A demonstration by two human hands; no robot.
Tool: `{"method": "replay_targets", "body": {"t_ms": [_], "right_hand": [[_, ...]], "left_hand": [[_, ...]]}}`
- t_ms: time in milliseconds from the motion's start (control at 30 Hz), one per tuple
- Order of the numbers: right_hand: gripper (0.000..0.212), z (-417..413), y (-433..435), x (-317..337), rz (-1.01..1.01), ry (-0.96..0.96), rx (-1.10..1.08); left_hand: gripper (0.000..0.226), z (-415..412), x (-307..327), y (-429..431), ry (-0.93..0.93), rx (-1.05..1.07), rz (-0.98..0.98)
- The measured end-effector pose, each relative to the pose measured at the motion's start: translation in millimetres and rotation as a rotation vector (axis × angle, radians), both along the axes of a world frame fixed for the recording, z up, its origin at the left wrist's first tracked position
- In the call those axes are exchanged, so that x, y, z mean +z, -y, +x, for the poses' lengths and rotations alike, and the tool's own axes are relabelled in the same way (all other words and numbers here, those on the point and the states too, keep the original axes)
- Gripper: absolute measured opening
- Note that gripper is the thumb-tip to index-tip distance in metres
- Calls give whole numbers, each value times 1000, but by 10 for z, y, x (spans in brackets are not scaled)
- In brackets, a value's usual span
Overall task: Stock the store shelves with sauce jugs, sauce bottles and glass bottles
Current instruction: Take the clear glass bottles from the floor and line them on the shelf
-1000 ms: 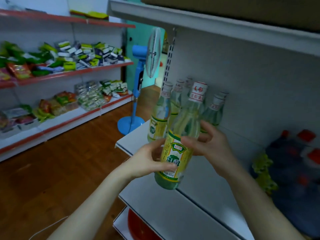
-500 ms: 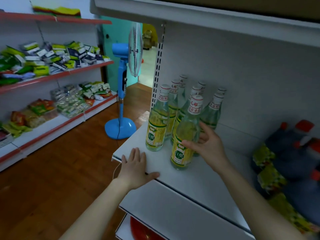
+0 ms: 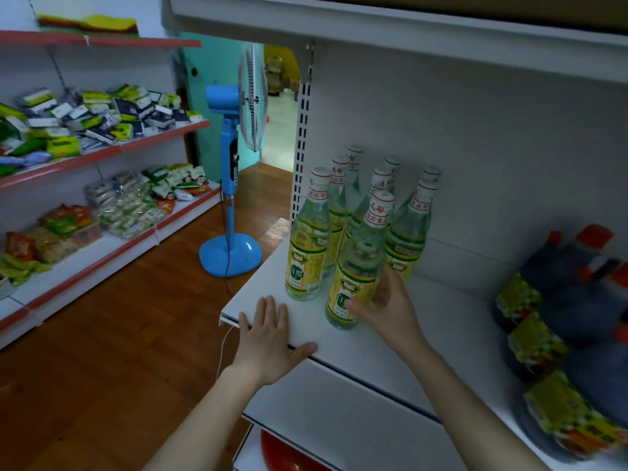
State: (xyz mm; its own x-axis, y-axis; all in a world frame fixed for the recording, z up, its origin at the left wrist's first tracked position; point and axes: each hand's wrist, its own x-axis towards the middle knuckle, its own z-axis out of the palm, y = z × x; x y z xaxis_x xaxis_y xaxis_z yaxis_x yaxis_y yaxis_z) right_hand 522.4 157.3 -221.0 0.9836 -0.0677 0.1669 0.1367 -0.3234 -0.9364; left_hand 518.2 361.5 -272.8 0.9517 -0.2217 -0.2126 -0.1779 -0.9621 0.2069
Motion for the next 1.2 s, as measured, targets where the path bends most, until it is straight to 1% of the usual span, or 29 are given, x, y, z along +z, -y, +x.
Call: {"method": "replay_targets", "body": {"t_ms": [33,167,400,633,833,1000,1200], "right_hand": [[84,-18,-9,-95,-28,-18,-11],[67,7,-43,-279,-47,-42,-52],[57,156,-124,-264,-2,-34,-23],[61,265,-154,-336,19,-43,6],[66,267,-151,-451,-14,-83,7],[57,296,-104,-492,-16,-109,29],[57,301,-108,-521,-22,-109,16]], "left_hand": [[141,0,6,2,-3,-1,-1],[143,-7,18,7,-3,-4,0],[141,-1,0,0,-4,2,-1],[140,-1,12,-4,-11,-2,-2],[139,-8,2,-6,-10,-2,1],[137,-5,-6,-9,-6,-3,3],[137,-6,-8,-5,-12,-5,7]]}}
